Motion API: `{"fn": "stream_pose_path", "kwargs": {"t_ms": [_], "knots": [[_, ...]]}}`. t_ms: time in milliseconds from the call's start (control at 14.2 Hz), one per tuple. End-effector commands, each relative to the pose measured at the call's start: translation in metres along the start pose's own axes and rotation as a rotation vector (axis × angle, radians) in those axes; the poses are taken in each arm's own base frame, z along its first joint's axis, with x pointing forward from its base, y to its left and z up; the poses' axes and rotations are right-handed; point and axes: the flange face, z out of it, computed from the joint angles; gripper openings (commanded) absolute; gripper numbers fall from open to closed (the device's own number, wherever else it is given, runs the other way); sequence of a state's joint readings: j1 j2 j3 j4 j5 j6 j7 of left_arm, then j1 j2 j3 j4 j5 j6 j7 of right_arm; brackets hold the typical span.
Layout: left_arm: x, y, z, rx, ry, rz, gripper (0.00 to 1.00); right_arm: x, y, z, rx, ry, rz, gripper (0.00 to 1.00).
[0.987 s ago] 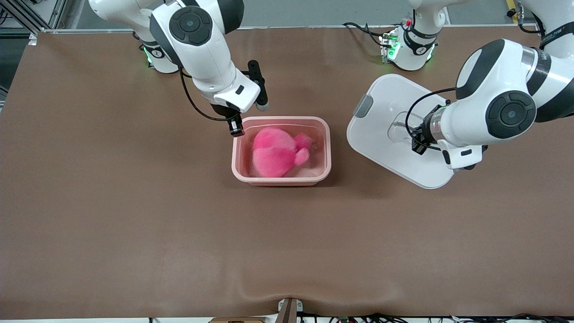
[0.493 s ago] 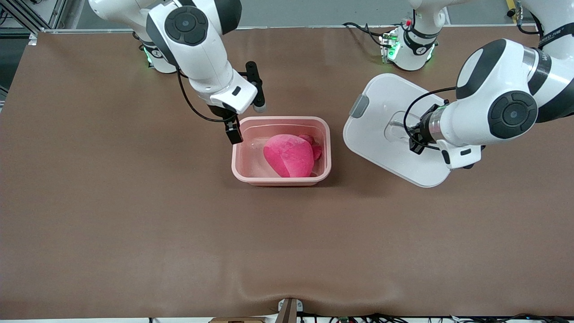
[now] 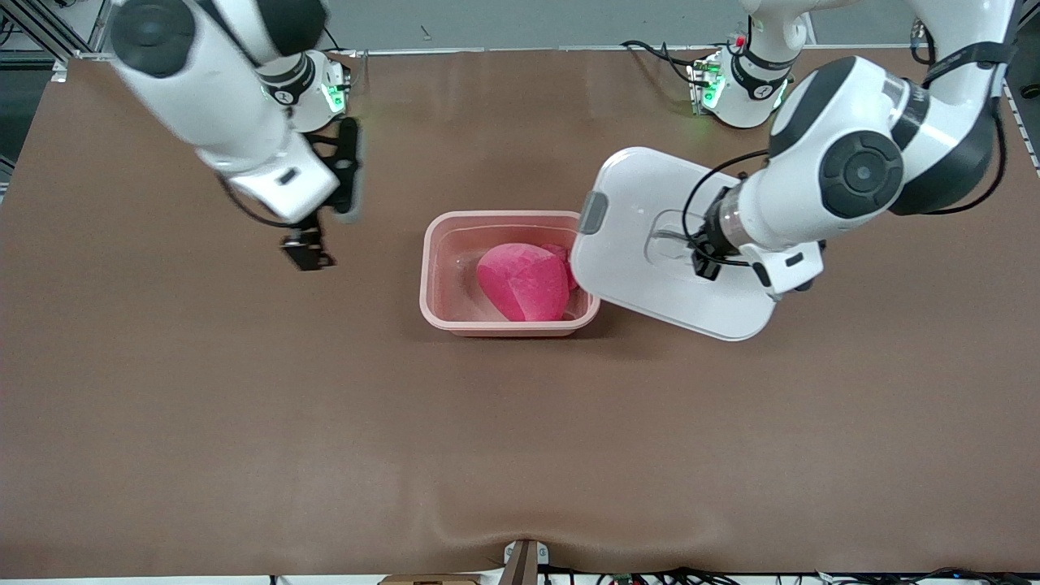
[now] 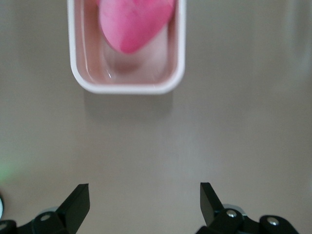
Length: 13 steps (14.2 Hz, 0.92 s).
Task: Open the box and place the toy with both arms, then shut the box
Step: 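Carry the lid onto the box with the left gripper while the right gripper withdraws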
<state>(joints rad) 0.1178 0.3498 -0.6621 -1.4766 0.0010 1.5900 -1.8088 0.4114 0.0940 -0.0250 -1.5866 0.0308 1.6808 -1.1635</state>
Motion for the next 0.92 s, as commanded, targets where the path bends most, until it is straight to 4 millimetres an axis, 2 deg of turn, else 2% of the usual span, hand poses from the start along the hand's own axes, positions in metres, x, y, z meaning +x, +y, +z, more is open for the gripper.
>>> {"fn": "stream_pose_path", "kwargs": {"t_ms": [0,211,423,493,705,846], "knots": [[-0.036,0.003,0.006,-0.048,-0.035,-0.063,0.0,-0.06,0.008,-0.01,0.017,-0.008,0.114,1.0],[-0.075,0.006,0.011,-0.136,-0.055,-0.11,0.0,-0.128,0.022,-0.011,0.039,-0.01,0.254,1.0],[-0.121,0.006,0.028,-0.233,-0.02,-0.141,0.0,-0.173,0.024,-0.012,0.055,-0.014,0.431,1.0],[-0.139,0.007,0.038,-0.262,-0.012,-0.169,0.0,-0.185,0.023,-0.016,0.047,-0.012,0.528,1.0],[-0.179,0.008,0.066,-0.351,0.036,-0.28,0.0,-0.204,0.018,-0.035,0.002,-0.002,0.753,1.0],[-0.203,0.007,0.088,-0.389,0.084,-0.289,0.0,-0.223,0.016,-0.044,-0.021,0.01,0.997,1.0]]}}
